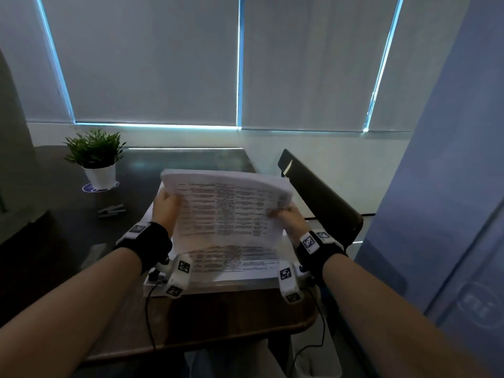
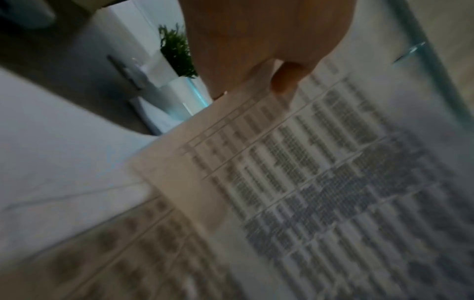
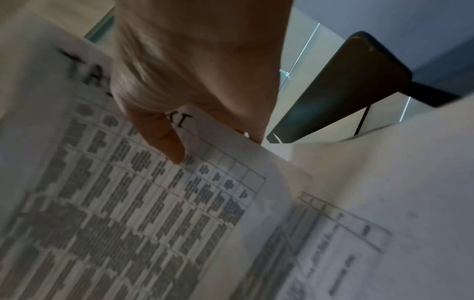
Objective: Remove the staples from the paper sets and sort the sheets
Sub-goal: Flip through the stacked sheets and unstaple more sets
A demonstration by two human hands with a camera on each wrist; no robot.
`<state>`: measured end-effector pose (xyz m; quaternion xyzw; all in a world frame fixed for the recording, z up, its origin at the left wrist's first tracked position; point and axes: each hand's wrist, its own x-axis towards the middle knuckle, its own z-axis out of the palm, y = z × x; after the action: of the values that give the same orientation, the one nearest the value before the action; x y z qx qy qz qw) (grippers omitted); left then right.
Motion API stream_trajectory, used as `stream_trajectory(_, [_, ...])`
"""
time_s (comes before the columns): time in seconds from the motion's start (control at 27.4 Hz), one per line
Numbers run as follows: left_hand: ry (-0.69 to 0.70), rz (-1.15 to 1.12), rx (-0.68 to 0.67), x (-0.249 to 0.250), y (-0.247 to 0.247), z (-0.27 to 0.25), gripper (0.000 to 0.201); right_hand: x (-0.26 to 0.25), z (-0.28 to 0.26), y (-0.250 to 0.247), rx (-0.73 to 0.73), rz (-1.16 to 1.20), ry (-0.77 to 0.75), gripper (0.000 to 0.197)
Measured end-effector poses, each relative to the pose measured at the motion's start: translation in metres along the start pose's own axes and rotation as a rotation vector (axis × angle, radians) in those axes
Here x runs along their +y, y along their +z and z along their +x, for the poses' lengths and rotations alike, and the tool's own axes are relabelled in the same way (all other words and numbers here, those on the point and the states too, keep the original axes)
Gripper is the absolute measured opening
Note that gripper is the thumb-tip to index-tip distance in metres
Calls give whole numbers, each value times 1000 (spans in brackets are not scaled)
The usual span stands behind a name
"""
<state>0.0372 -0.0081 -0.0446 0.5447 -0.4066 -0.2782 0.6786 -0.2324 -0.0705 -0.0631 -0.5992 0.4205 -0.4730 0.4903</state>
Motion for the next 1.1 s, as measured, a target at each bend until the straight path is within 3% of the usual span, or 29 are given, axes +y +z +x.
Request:
stream_trajectory(0.07, [-68,41,-12,-18,-2,-3,22,7,-3,6,22,-76,-1,19])
stream_trajectory(0.18, [-4,58,26,-17,-4,-5,16,4,-5,8,22,-73,-58,9])
stream_trajectory(0.29, [42,36,-20,-1,-3,-1,20,-14,-2,5,49,-125,-93,21])
stream_trajectory(0.51, [18,69,-30,16,10,-3,32,-26,5,9,122,19,-46,36])
stream_trajectory(0.66, [33,115,-70,18,9,-3,32,-32,9,4,206,-235,-183,30])
stream_trajectory(0.77, [-62,68,-90,14,8,-6,27,-29,14,0,226,-339,-210,51])
stream_trajectory(0.88, [-191,49,-96,5,1,-5,26,-24,16,3,191,-421,-253,56])
stream_trajectory(0.95, [-285,-26,-79,1,-2,-3,28,-20,19,1,181,-418,-202,45])
stream_trajectory(1.02, [-389,-82,-86,-4,-9,-1,22,-17,24,-2,120,-313,-40,19])
stream_trajectory(1.1, [-450,-36,-189,-8,-14,-3,21,-14,30,-5,98,-262,72,6])
